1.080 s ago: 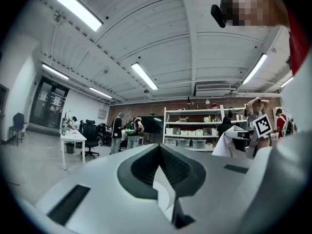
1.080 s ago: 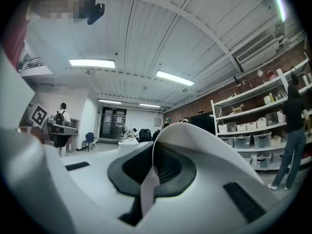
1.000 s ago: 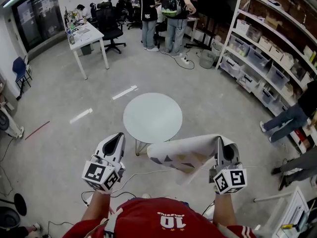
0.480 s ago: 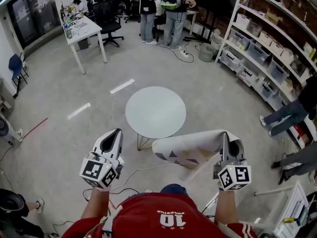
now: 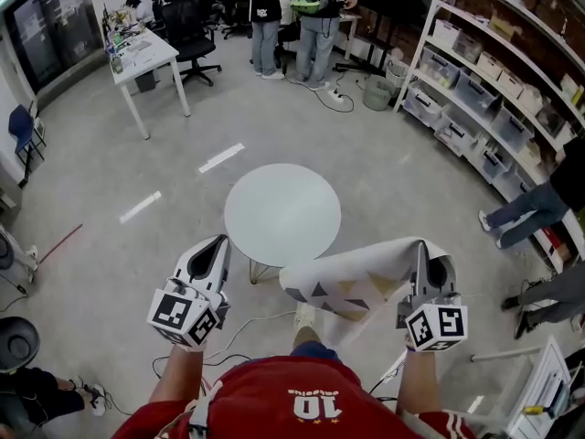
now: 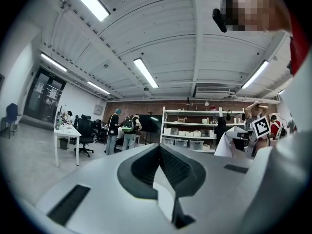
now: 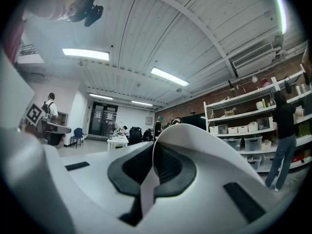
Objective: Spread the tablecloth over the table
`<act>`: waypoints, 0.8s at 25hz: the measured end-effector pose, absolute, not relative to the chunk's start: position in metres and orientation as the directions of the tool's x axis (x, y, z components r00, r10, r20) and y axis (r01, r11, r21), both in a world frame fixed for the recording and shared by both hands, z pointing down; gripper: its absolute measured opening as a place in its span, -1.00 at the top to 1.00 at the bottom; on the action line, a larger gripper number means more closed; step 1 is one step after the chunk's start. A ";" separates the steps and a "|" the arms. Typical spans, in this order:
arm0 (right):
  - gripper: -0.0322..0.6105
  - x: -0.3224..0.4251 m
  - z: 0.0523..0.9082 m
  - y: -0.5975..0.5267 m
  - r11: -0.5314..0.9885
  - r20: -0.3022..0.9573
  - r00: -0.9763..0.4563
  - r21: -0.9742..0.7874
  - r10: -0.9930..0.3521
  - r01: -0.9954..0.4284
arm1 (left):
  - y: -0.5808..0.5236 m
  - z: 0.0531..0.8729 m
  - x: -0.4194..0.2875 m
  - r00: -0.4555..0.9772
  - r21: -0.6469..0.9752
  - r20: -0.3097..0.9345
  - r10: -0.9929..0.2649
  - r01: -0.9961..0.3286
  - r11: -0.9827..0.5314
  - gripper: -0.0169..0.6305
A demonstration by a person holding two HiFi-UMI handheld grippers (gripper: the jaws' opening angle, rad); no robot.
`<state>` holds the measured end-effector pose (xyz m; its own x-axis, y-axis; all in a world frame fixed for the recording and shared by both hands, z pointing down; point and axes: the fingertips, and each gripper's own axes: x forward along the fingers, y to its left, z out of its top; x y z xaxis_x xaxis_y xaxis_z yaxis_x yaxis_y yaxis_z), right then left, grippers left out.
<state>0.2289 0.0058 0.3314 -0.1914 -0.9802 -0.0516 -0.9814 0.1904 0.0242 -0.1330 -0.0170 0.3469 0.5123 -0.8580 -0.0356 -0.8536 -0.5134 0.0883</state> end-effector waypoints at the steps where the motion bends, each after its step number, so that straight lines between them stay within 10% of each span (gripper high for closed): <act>1: 0.86 0.234 0.333 -0.004 0.189 -0.053 -0.190 0.021 -0.980 -0.982 | -0.028 0.347 -0.128 0.514 0.083 -0.036 -0.857 -0.853 -0.515 0.94; 20: 0.86 0.362 0.305 -0.237 0.107 -0.104 -0.105 -0.011 -0.989 -0.994 | -0.296 0.329 -0.006 0.560 0.023 -0.021 -0.829 -0.828 -0.560 0.94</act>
<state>0.3624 -0.2366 0.3050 -0.1054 -0.9890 -0.1042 -0.9942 0.1071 -0.0107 -0.0056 -0.2957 0.3294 0.5595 -0.8286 -0.0214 -0.8283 -0.5599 0.0226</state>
